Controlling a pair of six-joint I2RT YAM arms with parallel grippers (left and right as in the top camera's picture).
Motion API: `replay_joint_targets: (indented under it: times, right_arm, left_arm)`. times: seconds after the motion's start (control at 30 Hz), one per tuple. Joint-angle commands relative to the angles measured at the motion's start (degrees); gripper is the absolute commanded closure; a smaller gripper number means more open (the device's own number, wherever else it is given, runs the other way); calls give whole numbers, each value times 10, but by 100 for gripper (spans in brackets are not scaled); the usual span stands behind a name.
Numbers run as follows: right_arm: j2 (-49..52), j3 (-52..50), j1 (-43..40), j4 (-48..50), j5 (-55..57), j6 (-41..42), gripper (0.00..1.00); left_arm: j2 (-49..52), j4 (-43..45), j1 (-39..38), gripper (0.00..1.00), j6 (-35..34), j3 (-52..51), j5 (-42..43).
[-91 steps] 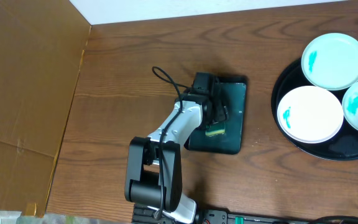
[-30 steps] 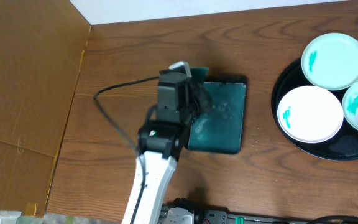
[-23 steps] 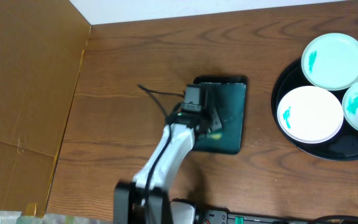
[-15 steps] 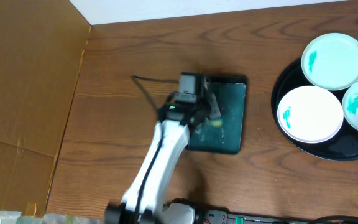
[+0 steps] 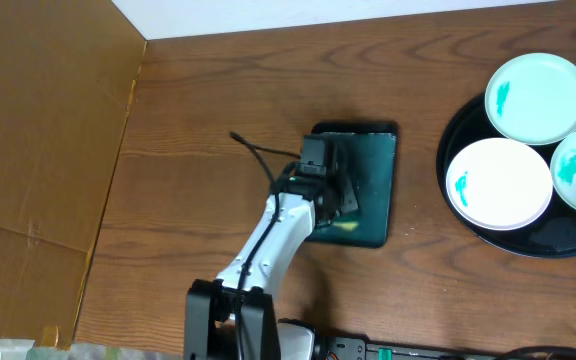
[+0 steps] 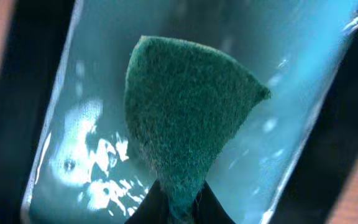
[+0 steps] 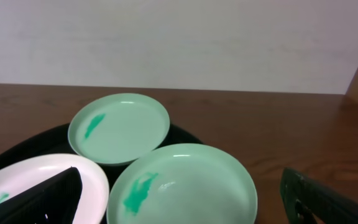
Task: Clean dirty plates on tray and stack at the side
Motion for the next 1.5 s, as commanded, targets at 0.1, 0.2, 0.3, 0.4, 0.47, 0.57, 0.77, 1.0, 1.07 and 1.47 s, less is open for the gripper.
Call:
replay_joint_targets:
  times: [0.1, 0.2, 0.3, 0.4, 0.47, 0.57, 0.77, 1.0, 1.07, 1.47]
  right_arm:
    - [-3, 0, 8, 13, -69, 73, 1]
    - [-3, 0, 8, 52, -87, 103, 1]
    - [-3, 0, 8, 140, -141, 126, 1]
    - [-3, 3, 8, 233, -155, 124, 1]
    - [0, 22, 8, 246, -158, 113, 1]
    - [19, 95, 8, 152, -158, 84, 1]
    - [182, 345, 8, -163, -131, 10, 1]
    - [365, 513, 8, -246, -284, 18, 1]
    - [398, 513, 8, -201, -364, 21, 1]
    - [670, 704, 9, -389, -278, 116, 1]
  left_arm:
    - [-122, -26, 0, 93, 30, 112, -9]
    - [-167, -25, 0, 93, 23, 109, -9]
    - [-165, -19, 0, 93, 19, 78, -10]
    - [-123, 16, 0, 93, 12, 23, -10]
    - [-81, 48, 0, 93, 13, -7, -10]
    - [-29, 53, 1, 93, 13, -2, -11]
    - [-59, -8, 0, 93, 12, 89, 10]
    - [-141, 18, -6, 93, -102, 119, 96]
    - [-147, 18, -16, 93, -133, 119, 97]
    - [-114, 97, -152, 93, -169, 119, 37]
